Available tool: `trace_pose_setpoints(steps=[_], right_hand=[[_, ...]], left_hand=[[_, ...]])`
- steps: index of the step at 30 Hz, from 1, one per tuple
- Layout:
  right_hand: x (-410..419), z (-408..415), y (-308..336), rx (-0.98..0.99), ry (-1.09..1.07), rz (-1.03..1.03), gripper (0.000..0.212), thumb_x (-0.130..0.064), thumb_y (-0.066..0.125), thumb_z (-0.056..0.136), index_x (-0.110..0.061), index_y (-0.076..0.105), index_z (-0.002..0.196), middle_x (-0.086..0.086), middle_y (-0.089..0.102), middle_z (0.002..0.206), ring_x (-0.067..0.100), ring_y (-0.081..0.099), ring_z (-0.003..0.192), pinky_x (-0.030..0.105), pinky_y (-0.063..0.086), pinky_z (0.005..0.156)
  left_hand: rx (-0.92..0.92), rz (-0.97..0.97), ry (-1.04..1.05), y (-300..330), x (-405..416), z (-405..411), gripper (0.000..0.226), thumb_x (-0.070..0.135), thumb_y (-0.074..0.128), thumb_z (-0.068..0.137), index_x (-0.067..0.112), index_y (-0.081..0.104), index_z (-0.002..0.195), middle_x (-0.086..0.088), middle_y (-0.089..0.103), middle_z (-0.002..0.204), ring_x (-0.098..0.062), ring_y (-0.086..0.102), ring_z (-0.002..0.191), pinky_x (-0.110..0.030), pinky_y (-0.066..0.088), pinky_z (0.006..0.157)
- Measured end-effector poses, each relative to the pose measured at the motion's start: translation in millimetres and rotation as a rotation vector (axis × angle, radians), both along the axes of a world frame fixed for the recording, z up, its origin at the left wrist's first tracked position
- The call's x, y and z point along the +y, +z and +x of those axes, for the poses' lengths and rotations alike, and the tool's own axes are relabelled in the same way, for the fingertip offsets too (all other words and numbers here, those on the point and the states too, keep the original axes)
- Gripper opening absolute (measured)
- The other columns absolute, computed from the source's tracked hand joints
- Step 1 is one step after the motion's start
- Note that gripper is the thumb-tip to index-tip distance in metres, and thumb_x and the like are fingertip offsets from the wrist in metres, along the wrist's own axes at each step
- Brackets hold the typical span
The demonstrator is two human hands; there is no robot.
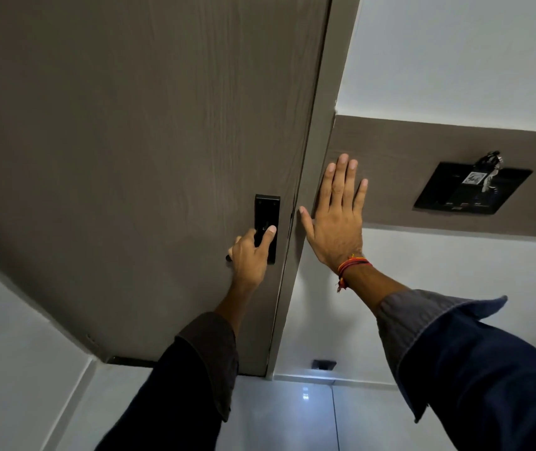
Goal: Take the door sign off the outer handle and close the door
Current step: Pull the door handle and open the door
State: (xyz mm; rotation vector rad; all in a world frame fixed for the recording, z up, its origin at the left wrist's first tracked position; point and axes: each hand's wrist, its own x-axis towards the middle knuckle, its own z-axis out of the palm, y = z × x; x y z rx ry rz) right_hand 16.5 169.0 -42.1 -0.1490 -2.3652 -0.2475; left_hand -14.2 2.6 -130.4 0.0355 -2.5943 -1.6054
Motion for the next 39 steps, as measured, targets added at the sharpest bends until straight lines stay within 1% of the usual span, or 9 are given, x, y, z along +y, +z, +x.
trace_pose_setpoints(steps=[4, 9, 12, 14, 16, 20, 25, 31, 39], right_hand=[[2.1, 11.9, 7.5, -0.043, 0.045, -0.052, 0.086, -0.055, 0.039, 0.106, 0.0, 0.012, 0.166, 0.022, 0.009, 0.175, 0.037, 0.01, 0.163, 0.063, 0.015, 0.13], [10.0, 29.1, 18.8, -0.088, 0.131, -0.066, 0.084, -0.054, 0.037, 0.107, -0.003, 0.008, 0.167, 0.019, 0.004, 0.176, 0.034, 0.006, 0.164, 0.062, 0.014, 0.13], [15.1, 35.3, 24.3, -0.11, 0.189, -0.08, 0.083, -0.053, 0.037, 0.107, -0.003, 0.009, 0.167, 0.018, 0.004, 0.176, 0.033, 0.006, 0.164, 0.062, 0.014, 0.131], [20.8, 39.3, 27.7, -0.13, 0.223, -0.09, 0.083, -0.053, 0.037, 0.108, -0.004, 0.008, 0.167, 0.017, 0.003, 0.176, 0.032, 0.006, 0.164, 0.061, 0.014, 0.131], [26.1, 43.2, 31.7, -0.146, 0.252, -0.102, 0.083, -0.054, 0.037, 0.108, -0.004, 0.008, 0.167, 0.016, 0.002, 0.176, 0.032, 0.005, 0.165, 0.06, 0.013, 0.131], [36.2, 49.5, 37.2, -0.178, 0.296, -0.125, 0.084, -0.056, 0.034, 0.108, -0.004, 0.005, 0.167, 0.017, 0.0, 0.176, 0.032, 0.003, 0.165, 0.058, 0.011, 0.132], [52.0, 56.1, 40.1, -0.208, 0.354, -0.154, 0.085, -0.055, 0.033, 0.108, -0.004, 0.002, 0.167, 0.016, -0.003, 0.176, 0.031, 0.0, 0.165, 0.059, 0.01, 0.132], [69.1, 52.9, 38.0, -0.233, 0.389, -0.127, 0.086, -0.057, 0.032, 0.107, -0.005, 0.0, 0.167, 0.014, -0.006, 0.177, 0.028, -0.001, 0.165, 0.063, 0.008, 0.131], [82.9, 53.4, 35.2, -0.209, 0.449, -0.117, 0.086, -0.055, 0.038, 0.106, -0.004, 0.005, 0.167, 0.013, -0.002, 0.177, 0.028, 0.004, 0.165, 0.062, 0.011, 0.131]], left_hand=[[0.196, -0.504, -0.094, 15.7, -23.4, 7.7, 0.07, 0.073, 0.03, 0.094, 0.013, 0.066, 0.092, -0.006, 0.067, 0.091, -0.026, 0.057, 0.1, -0.044, 0.037, 0.094], [0.194, -0.733, -0.083, 38.9, -27.3, 36.6, 0.075, 0.074, 0.028, 0.094, 0.011, 0.069, 0.099, -0.01, 0.069, 0.1, -0.026, 0.057, 0.106, -0.044, 0.04, 0.1], [0.204, -1.037, -0.074, 61.2, -25.7, 58.6, 0.075, 0.067, 0.022, 0.099, 0.009, 0.069, 0.093, -0.011, 0.071, 0.095, -0.027, 0.06, 0.099, -0.04, 0.044, 0.099], [0.175, -1.251, -0.089, 76.5, -21.1, 74.6, 0.075, 0.06, 0.012, 0.102, 0.01, 0.069, 0.099, -0.012, 0.072, 0.098, -0.026, 0.062, 0.095, -0.039, 0.045, 0.098], [0.141, -1.398, -0.118, 86.6, -15.6, 91.3, 0.072, 0.048, 0.004, 0.103, 0.014, 0.064, 0.124, -0.013, 0.068, 0.107, -0.028, 0.062, 0.101, -0.039, 0.044, 0.098], [0.046, -1.406, -0.031, 94.2, -8.2, 117.0, 0.053, 0.03, 0.016, 0.106, 0.017, 0.046, 0.147, -0.019, 0.06, 0.124, -0.035, 0.056, 0.114, -0.046, 0.039, 0.105], [-0.108, -1.29, 0.121, 94.0, 11.6, 147.5, 0.041, 0.018, 0.026, 0.107, 0.009, 0.054, 0.134, -0.022, 0.058, 0.125, -0.039, 0.055, 0.116, -0.055, 0.034, 0.113], [-0.219, -1.352, 0.224, 92.0, 23.0, 173.5, 0.051, 0.028, 0.023, 0.107, -0.003, 0.054, 0.133, -0.026, 0.056, 0.136, -0.043, 0.045, 0.132, -0.049, 0.029, 0.118], [-0.209, -1.227, 0.327, 77.1, 3.2, 204.0, 0.063, 0.036, 0.027, 0.106, -0.01, 0.034, 0.148, -0.033, 0.035, 0.155, -0.043, 0.029, 0.148, -0.048, 0.024, 0.124]])
